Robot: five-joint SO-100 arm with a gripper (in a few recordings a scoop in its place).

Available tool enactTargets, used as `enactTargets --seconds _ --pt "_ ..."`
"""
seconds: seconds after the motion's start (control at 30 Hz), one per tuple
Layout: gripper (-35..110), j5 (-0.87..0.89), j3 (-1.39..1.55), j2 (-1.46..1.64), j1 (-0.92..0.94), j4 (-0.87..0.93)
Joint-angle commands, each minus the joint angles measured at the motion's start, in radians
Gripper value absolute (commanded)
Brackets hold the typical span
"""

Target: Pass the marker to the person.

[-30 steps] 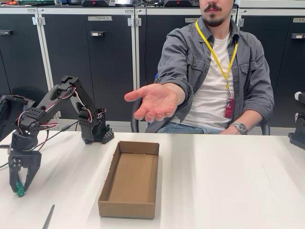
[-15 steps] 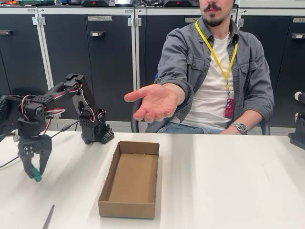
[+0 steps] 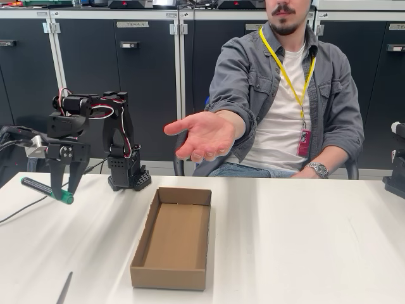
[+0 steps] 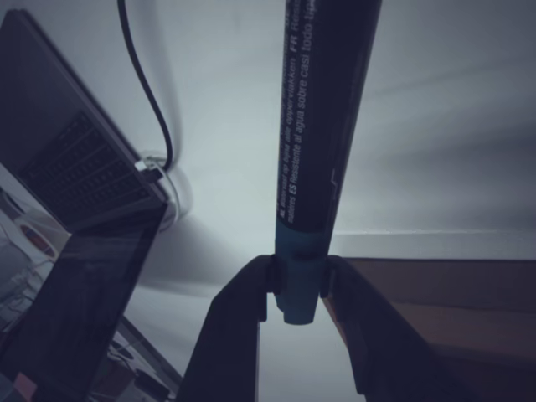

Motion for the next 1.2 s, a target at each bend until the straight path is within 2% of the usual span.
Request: enactTargets --seconds 0.0,0.2,0.43,0.53,0.7,0.97,1.07,1.17 --pt "-5 -0.023 0.023 0.129 -0.054 0.002" --pt "-5 -0.144 0.172 0.281 -0.155 -0.026" --pt "-5 -0.328 0.364 0.443 -0.236 -0.218" --pt "-5 -0.383 0.387 0.472 -0.259 -0.244" --pt "-5 -0.437 0.359 0.443 -0.279 -0.166" --pt "-5 -0.393 0.242 0.359 -0.333 0.087" --pt "-5 -0.416 0.284 0.377 -0.36 0.089" --pt "-5 -0.436 0.299 0.393 -0.408 0.003"
